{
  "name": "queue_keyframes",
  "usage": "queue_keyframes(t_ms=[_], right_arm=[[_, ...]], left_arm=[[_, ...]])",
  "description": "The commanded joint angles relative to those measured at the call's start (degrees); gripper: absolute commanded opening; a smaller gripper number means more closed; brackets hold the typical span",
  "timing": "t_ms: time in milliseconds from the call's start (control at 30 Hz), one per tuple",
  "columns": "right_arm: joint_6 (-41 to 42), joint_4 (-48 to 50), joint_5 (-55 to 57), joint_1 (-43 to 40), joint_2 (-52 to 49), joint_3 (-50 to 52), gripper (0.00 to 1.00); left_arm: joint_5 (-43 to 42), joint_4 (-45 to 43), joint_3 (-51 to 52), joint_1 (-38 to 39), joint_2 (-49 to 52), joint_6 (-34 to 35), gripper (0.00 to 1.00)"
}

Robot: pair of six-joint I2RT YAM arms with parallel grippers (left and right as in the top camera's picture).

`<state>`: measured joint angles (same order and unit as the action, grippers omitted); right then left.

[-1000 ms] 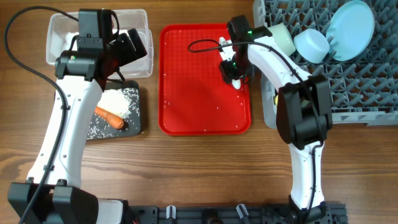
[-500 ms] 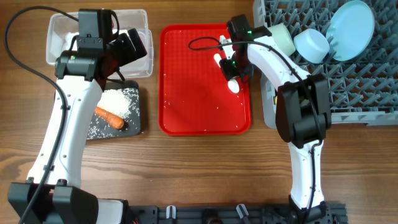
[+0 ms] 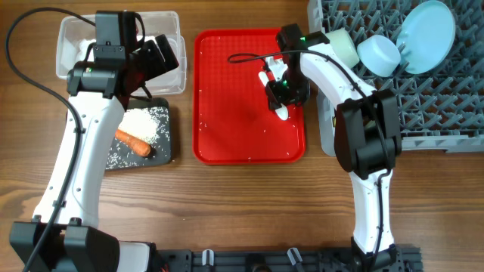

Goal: Sort waste into correct bins and load items into the dishwasher rack
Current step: 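Carry the white spoon right and lay it in the rack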

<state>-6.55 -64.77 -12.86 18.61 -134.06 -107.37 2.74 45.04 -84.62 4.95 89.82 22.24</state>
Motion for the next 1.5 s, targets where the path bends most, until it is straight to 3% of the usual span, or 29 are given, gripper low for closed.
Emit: queue_keyframes(t_ms=[0, 67, 200, 367, 600, 800, 1033, 1233, 1467], right_arm=[[-0.8, -2.5, 1.0, 0.1, -3.3, 2.7, 0.53], [-0.2, -1.4, 0.9, 0.1, -3.3, 5.4, 0.47], [1.0, 1.2, 0.7, 0.1, -3.3, 7.6, 0.2], [1.2, 2.3, 0.7, 0.1, -3.3, 7.6, 0.04], [1.1, 0.5, 0.8, 0.1, -0.4, 2.5, 0.04], [2.3, 2.5, 8.0, -1.2, 16.0, 1.3, 0.04], [7.9, 1.0, 8.6, -14.4, 27.9, 1.3, 0.04], [22.9, -2.4, 8.4, -31.3, 30.8, 1.4, 0.04], [50.8, -3.9, 9.6, -34.8, 30.8, 1.4, 0.04]], left_arm=[[0.4, 0.1, -0.5, -0.2, 0.0, 0.7, 1.0], [0.3, 0.1, -0.5, -0.2, 0.0, 0.7, 1.0], [0.3, 0.0, -0.5, -0.2, 0.0, 0.7, 1.0], [0.4, 0.1, -0.5, -0.2, 0.0, 0.7, 1.0], [0.4, 0.0, -0.5, -0.2, 0.0, 0.7, 1.0], [0.4, 0.1, -0.5, -0.2, 0.0, 0.7, 1.0], [0.3, 0.1, -0.5, -0.2, 0.0, 0.7, 1.0], [0.3, 0.1, -0.5, -0.2, 0.0, 0.7, 1.0], [0.4, 0.1, -0.5, -0.2, 0.0, 0.7, 1.0]])
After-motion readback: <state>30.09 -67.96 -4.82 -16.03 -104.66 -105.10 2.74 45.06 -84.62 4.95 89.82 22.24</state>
